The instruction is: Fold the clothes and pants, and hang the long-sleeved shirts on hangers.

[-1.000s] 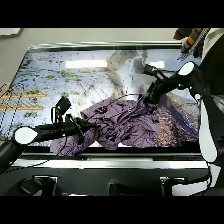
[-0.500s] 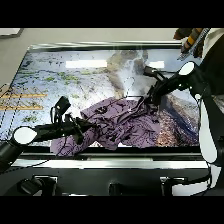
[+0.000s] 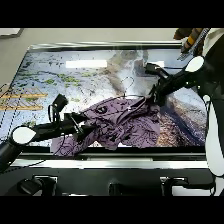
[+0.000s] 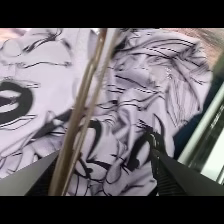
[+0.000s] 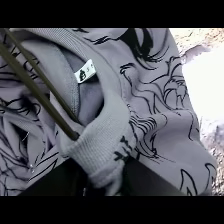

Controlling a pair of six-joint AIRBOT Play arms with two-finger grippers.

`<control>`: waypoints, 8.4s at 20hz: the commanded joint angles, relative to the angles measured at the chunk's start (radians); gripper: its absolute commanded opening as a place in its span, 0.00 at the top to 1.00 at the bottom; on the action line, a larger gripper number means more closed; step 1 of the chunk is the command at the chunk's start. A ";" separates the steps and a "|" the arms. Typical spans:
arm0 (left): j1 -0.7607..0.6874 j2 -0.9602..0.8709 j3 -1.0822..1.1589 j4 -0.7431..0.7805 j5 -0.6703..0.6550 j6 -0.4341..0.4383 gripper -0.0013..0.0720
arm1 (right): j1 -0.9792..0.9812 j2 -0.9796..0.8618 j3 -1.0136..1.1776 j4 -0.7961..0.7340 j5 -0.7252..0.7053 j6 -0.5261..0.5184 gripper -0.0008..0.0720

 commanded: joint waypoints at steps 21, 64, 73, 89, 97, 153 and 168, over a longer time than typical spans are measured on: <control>-0.351 -0.480 0.481 0.797 -0.002 -1.581 0.06 | 0.000 0.143 0.000 -0.080 0.015 0.215 0.94; -0.185 -0.727 0.770 0.984 -0.004 -1.822 0.95 | 0.001 0.150 0.000 -0.053 0.016 0.271 0.94; -0.012 -0.730 0.846 0.919 0.000 -1.695 0.95 | 0.001 0.217 0.000 -0.053 0.061 0.300 0.94; 0.090 -0.731 0.889 0.755 0.192 -1.509 0.95 | 0.003 0.211 -0.010 -0.020 0.085 0.327 0.94; 0.113 -0.731 0.931 0.755 0.191 -1.485 0.95 | 0.003 0.212 -0.055 -0.032 0.088 0.346 0.94; -0.137 -0.732 1.122 0.397 -0.078 -0.839 0.95 | 0.116 0.186 -0.058 -0.208 -0.012 0.586 0.94; 0.134 -0.692 1.123 0.409 -0.197 -0.565 0.14 | 0.116 0.211 -0.057 -0.176 -0.012 0.584 0.94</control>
